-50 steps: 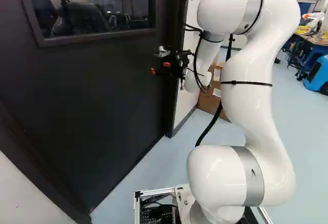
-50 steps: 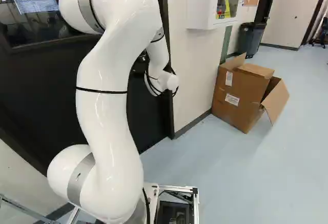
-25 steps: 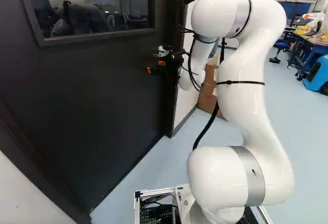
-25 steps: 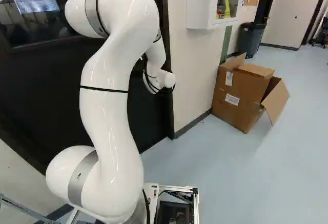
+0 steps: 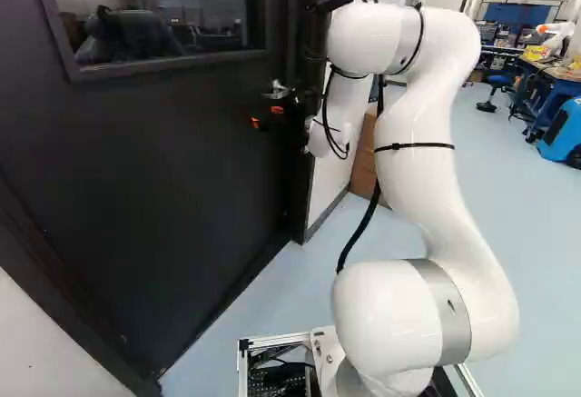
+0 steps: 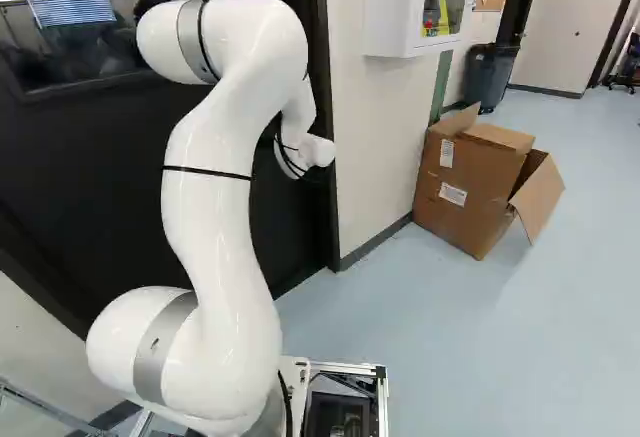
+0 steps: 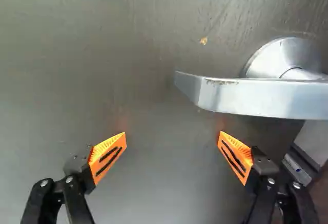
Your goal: Open the door and move inside
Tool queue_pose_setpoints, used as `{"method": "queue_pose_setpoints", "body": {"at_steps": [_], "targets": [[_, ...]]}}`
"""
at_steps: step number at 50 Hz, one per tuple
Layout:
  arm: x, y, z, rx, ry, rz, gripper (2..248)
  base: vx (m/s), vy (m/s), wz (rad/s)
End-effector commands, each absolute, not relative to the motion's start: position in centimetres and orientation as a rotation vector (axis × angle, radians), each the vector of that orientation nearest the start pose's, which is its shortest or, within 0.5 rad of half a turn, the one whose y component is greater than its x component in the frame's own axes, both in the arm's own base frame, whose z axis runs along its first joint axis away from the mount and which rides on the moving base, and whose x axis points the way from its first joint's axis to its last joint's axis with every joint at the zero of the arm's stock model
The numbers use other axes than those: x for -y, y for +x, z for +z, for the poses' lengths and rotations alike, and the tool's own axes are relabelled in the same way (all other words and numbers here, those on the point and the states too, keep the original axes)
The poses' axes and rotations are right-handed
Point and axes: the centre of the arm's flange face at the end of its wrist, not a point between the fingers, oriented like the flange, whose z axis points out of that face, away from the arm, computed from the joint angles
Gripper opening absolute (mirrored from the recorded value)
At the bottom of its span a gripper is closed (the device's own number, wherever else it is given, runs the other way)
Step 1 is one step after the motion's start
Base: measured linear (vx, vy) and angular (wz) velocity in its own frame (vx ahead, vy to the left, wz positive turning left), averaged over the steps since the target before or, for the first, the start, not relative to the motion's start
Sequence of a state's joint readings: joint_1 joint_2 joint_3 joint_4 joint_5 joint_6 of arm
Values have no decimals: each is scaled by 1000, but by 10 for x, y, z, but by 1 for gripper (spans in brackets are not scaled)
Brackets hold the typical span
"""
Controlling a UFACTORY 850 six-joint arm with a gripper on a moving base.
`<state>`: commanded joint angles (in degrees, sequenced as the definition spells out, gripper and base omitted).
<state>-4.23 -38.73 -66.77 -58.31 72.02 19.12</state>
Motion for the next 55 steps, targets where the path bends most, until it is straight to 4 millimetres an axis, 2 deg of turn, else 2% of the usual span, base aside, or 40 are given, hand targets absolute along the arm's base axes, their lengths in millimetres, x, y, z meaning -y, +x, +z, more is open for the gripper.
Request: {"method": "queue_pose_setpoints", "body": {"at_steps": [55], "targets": [[-112, 730, 342, 1033, -1539, -1771, 247, 0, 0, 0]]}}
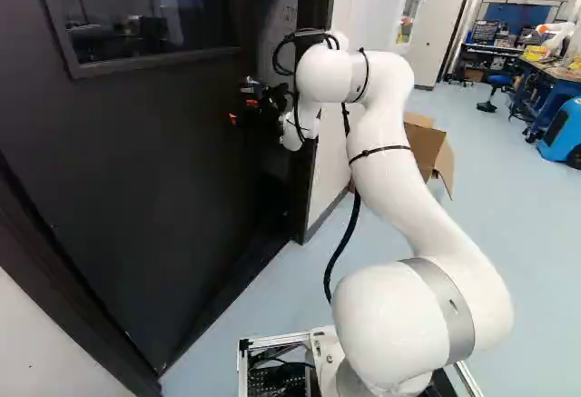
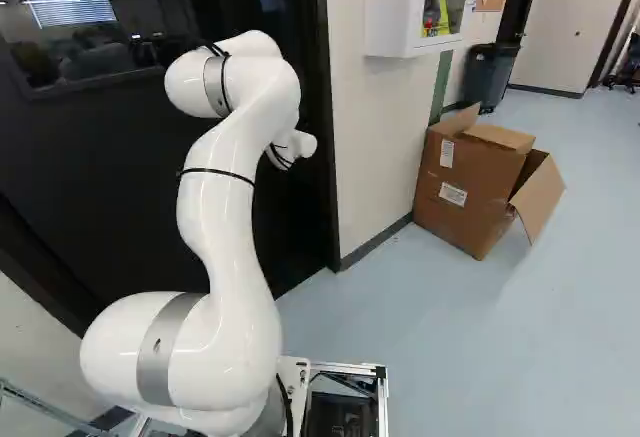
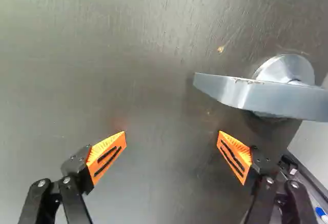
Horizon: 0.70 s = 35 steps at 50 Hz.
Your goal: Open the door and move inside
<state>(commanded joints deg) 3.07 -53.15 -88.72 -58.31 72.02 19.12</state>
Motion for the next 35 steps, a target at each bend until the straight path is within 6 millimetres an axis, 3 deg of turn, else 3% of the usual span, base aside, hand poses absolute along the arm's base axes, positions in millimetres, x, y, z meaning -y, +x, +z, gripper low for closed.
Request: {"method": "queue_pose_setpoints", "body": {"at_steps": [22, 35], "targets": [[-116, 732, 342, 1038, -1532, -1772, 247, 0, 0, 0], [-111, 716, 346, 1006, -1560, -1761, 247, 0, 0, 0]]}}
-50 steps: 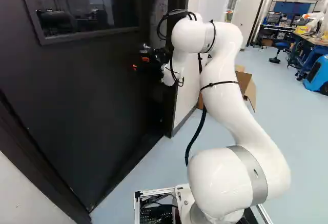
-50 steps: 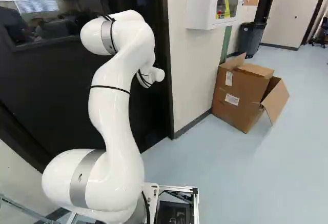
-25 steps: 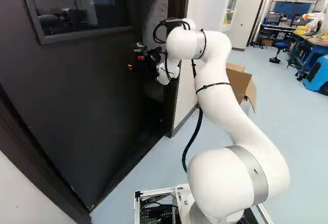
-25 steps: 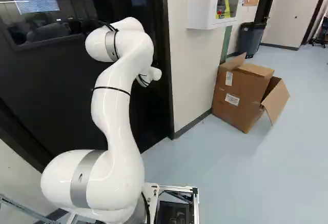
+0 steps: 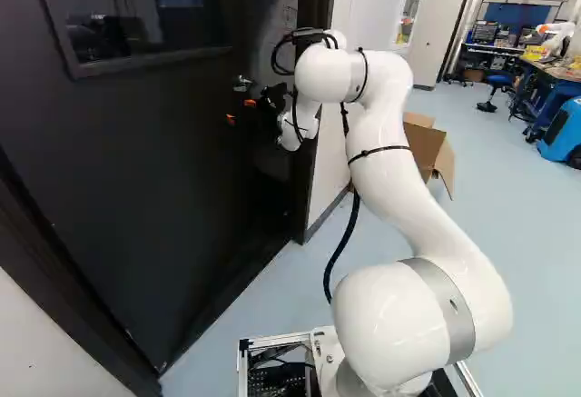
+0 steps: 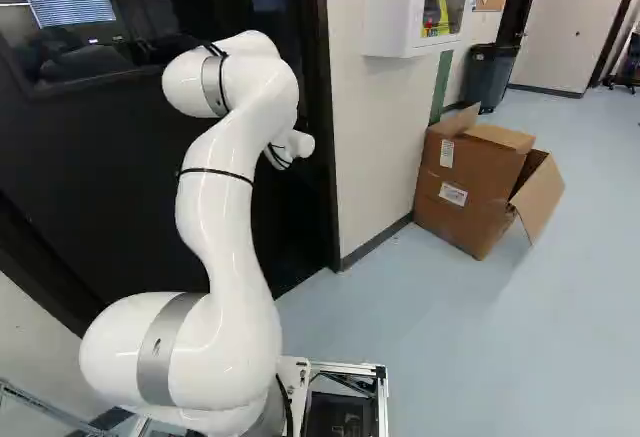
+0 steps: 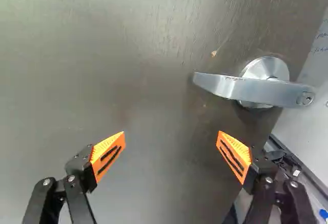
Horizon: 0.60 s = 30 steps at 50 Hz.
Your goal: Open the door and move inside
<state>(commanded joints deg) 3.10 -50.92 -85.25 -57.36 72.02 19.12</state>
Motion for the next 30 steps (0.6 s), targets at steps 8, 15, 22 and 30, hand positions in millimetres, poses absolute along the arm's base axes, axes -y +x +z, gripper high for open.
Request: {"method": "queue_pose_setpoints", "body": {"at_steps": [8, 15, 22, 30], "targets": [[-105, 700, 350, 973, -1591, -1753, 247, 0, 0, 0], [-99, 686, 353, 937, -1625, -1750, 247, 0, 0, 0], [-92, 673, 356, 895, -1660, -1751, 247, 0, 0, 0], [-85, 657, 359, 844, -1703, -1754, 247, 0, 0, 0]]}}
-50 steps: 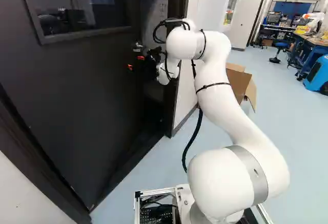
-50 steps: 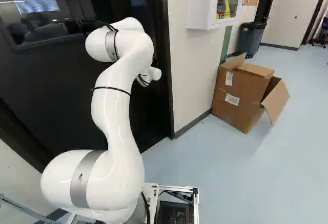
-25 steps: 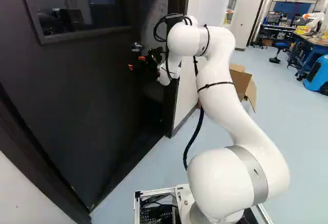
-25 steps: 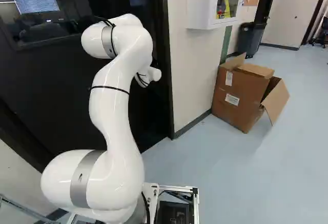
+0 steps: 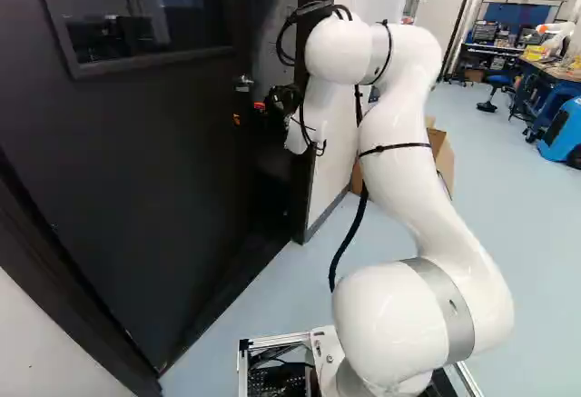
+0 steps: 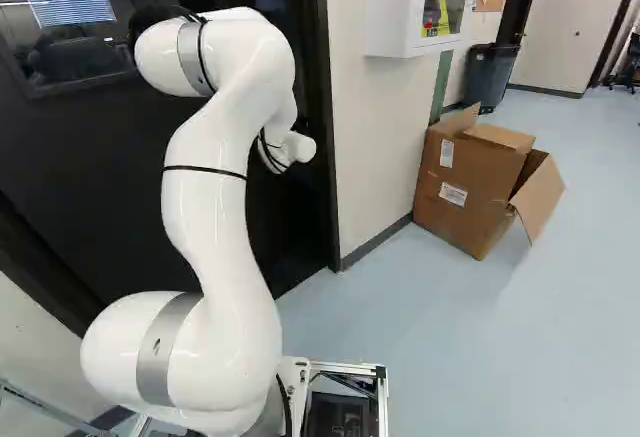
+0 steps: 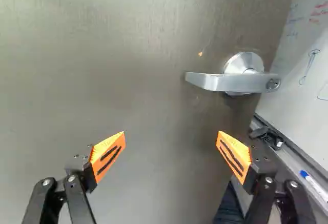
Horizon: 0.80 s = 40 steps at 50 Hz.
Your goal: Open the door and move inside
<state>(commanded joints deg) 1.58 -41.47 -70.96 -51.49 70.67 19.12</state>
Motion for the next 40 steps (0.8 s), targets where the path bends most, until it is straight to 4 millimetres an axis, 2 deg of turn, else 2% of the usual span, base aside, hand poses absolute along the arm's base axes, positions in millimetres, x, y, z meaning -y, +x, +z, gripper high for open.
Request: {"method": "queue_pose_setpoints", "body": {"at_steps": [40], "targets": [[-54, 584, 368, 568, -1977, -1738, 247, 0, 0, 0]]}}
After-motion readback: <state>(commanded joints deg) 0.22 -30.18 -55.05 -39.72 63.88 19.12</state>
